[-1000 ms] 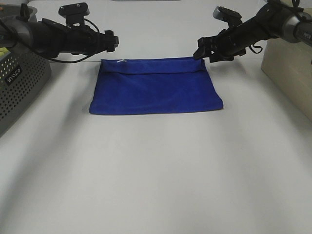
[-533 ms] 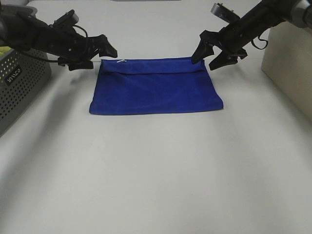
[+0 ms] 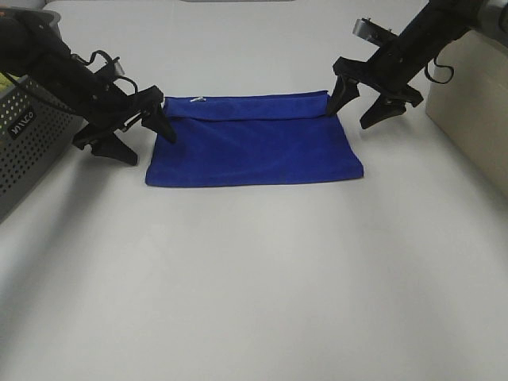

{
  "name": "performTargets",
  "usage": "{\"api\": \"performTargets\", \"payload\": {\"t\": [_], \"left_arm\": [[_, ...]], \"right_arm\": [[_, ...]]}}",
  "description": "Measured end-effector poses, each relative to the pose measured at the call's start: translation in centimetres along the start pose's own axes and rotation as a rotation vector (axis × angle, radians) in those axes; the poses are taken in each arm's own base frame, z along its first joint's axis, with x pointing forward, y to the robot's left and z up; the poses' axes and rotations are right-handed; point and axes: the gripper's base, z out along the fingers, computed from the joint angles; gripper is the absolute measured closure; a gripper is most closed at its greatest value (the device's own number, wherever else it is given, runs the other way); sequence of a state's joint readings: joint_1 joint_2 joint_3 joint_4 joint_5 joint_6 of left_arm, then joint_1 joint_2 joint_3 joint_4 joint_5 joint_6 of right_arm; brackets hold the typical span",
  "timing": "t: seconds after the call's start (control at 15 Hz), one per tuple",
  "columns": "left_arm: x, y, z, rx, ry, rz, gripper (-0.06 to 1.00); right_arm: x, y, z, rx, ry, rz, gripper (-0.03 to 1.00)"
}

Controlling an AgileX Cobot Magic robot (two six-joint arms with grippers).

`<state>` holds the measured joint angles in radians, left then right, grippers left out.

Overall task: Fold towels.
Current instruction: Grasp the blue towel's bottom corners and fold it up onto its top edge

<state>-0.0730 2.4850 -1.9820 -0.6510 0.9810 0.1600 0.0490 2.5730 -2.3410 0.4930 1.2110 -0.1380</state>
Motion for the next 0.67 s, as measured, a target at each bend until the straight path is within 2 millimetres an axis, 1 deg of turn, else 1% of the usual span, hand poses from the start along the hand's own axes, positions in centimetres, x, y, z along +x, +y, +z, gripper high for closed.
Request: {"api": "performTargets", "payload": {"t": [0.13, 0.27, 0.33, 0.4, 0.67], "left_arm": [[0.4, 0.0, 0.0, 0.001, 0.042, -0.007, 0.19], [0.6, -0.1, 0.0, -0.002, 0.066, -0.027, 0.19], [0.7, -0.2, 0.2, -0.021, 0.071, -0.034, 0.19], [0.8, -0.4, 0.3, -0.025, 0.073, -0.033, 0.19], [1.7, -2.8, 2.3, -0.036, 0.085, -0.012, 0.19]], "right_arm": [[1.2, -0.6, -0.4, 0.033, 0.049, 0.015, 0.24], [2.3, -1.7, -0.4, 0.033, 0.091, 0.044, 0.24], [2.9, -2.2, 0.3, 0.006, 0.121, 0.057, 0.24], [3.1, -2.3, 0.8, -0.005, 0.133, 0.060, 0.24], [3.9, -2.1, 3.1, -0.042, 0.180, 0.066, 0.26]]}}
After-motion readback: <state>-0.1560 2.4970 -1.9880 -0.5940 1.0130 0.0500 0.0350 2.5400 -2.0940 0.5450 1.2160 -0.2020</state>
